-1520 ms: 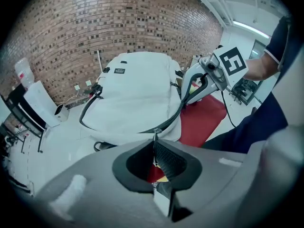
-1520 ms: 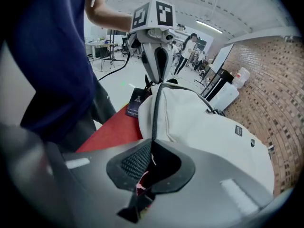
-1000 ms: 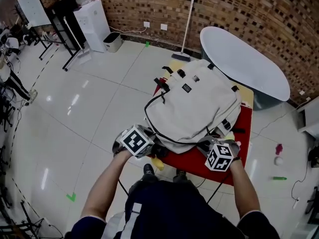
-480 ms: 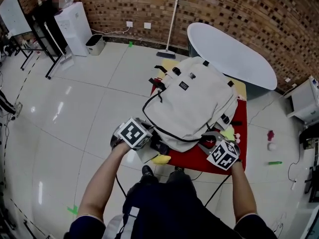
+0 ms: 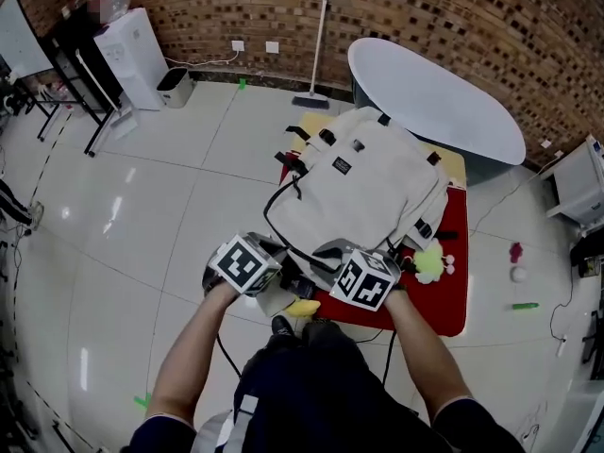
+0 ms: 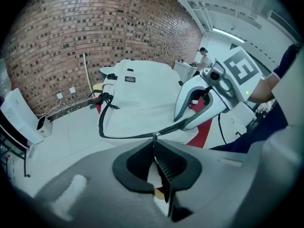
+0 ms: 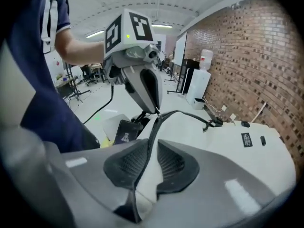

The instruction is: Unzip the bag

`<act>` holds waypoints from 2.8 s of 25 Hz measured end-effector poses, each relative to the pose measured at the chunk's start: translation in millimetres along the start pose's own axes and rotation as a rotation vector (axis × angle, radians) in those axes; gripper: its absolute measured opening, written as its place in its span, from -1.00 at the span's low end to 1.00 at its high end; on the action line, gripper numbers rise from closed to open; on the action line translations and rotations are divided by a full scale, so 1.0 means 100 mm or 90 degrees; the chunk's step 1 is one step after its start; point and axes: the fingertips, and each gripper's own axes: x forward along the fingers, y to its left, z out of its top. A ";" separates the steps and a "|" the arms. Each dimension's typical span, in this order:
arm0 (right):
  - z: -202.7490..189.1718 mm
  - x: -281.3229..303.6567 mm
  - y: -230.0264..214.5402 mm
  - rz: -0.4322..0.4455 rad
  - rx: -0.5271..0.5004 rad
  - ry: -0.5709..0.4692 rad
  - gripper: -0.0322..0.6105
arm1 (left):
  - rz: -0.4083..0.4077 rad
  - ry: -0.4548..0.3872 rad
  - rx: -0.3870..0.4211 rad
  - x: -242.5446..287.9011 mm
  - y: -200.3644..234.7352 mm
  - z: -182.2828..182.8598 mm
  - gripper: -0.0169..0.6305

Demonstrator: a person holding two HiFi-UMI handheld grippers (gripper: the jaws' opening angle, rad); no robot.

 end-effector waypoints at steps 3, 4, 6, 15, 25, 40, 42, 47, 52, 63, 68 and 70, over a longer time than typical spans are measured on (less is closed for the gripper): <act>-0.01 -0.12 0.01 0.033 0.005 -0.010 -0.73 | 0.027 0.002 -0.001 -0.08 0.08 0.06 -0.90; -0.01 -0.17 0.01 0.041 0.005 -0.015 -0.74 | 0.046 0.005 -0.001 -0.12 0.14 0.07 -0.90; -0.01 -0.28 -0.01 0.051 0.002 -0.029 -0.75 | 0.082 0.011 -0.004 -0.22 0.30 0.08 -0.90; -0.12 -0.46 0.04 0.056 0.005 -0.054 -0.75 | 0.114 0.012 0.003 -0.34 0.67 0.23 -0.89; -0.15 -0.57 -0.04 -0.046 0.094 -0.023 -0.76 | 0.027 0.001 0.115 -0.17 1.06 0.42 -0.88; -0.10 -0.57 0.16 -0.196 0.260 0.038 -0.77 | -0.112 0.032 0.317 0.40 1.49 0.77 -0.86; -0.07 -0.57 0.17 -0.200 0.272 0.038 -0.77 | -0.122 0.040 0.329 0.45 1.53 0.81 -0.85; 0.00 -0.63 0.17 -0.205 0.289 0.035 -0.77 | -0.128 0.038 0.343 0.55 1.57 0.89 -0.84; -0.09 -0.64 0.09 -0.224 0.302 0.039 -0.76 | -0.140 0.043 0.336 0.60 1.56 0.83 -0.84; -0.16 -0.51 0.10 -0.229 0.314 0.021 -0.64 | -0.161 -0.020 0.281 0.23 1.44 0.58 -0.52; -0.01 -0.91 -0.20 -0.320 0.302 -0.088 -0.71 | -0.146 -0.163 0.211 -0.20 1.04 0.92 -0.53; 0.11 -1.09 -0.29 -0.362 0.290 -0.140 -0.80 | -0.142 -0.228 0.186 -0.38 0.80 1.06 -0.53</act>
